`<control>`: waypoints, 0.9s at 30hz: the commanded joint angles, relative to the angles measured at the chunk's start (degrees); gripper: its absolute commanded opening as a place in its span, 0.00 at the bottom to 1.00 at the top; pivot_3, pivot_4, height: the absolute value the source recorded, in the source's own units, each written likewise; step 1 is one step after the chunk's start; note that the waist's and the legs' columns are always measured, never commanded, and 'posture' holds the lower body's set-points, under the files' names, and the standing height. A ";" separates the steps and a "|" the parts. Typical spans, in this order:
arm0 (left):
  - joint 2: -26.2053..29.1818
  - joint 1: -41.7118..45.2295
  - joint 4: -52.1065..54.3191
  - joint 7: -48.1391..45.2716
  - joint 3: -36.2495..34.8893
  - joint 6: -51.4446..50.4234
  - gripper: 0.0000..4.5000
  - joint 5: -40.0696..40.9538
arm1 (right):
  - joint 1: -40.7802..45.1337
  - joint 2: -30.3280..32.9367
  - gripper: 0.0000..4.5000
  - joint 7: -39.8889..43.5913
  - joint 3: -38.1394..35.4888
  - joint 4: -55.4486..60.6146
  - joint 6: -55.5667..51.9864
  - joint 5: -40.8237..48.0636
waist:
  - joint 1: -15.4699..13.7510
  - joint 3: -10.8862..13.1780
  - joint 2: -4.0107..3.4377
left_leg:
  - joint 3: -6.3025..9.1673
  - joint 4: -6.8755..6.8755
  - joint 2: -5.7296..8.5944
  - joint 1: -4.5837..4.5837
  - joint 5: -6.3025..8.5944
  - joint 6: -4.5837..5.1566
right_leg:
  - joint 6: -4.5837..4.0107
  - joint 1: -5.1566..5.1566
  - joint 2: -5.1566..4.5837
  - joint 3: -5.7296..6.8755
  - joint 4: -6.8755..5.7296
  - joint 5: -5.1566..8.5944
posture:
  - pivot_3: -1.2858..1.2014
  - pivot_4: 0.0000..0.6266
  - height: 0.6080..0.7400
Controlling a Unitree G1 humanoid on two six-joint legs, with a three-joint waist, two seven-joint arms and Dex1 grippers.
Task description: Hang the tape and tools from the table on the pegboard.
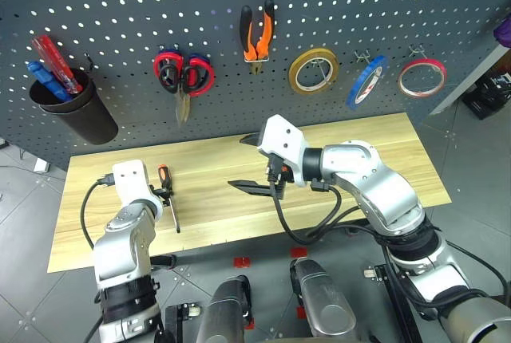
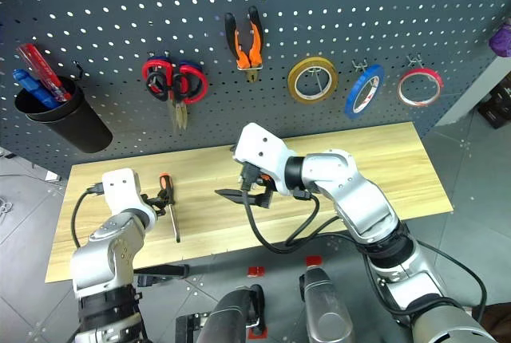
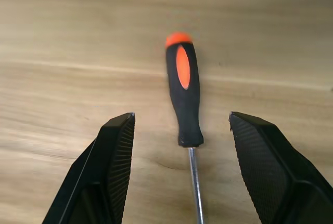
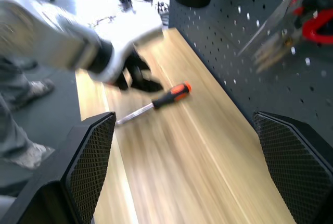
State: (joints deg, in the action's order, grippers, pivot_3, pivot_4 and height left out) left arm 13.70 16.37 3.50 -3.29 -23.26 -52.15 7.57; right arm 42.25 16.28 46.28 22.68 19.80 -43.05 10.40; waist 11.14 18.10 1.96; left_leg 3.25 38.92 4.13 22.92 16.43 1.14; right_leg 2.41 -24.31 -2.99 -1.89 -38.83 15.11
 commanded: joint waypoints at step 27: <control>15.59 -4.98 -2.42 -17.12 6.99 7.78 0.11 5.14 | 2.47 4.49 1.00 3.32 -1.25 1.33 1.99 2.34 | 0.86 0.68 0.09 | -0.05 -0.13 -0.03 0.08 -0.10 -0.30 | -0.02 -0.21 -0.07 0.06 0.04 -0.01 | 0.38 0.54 1.00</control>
State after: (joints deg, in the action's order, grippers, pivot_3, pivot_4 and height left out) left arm 27.93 12.37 -4.99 -18.96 -15.92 -45.93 12.00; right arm 45.15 21.22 49.40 22.97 17.86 -43.87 11.64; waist 12.00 18.78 2.05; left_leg 3.21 38.76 4.09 23.04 16.32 0.84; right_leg 2.39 -24.57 -3.06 -1.83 -38.77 15.10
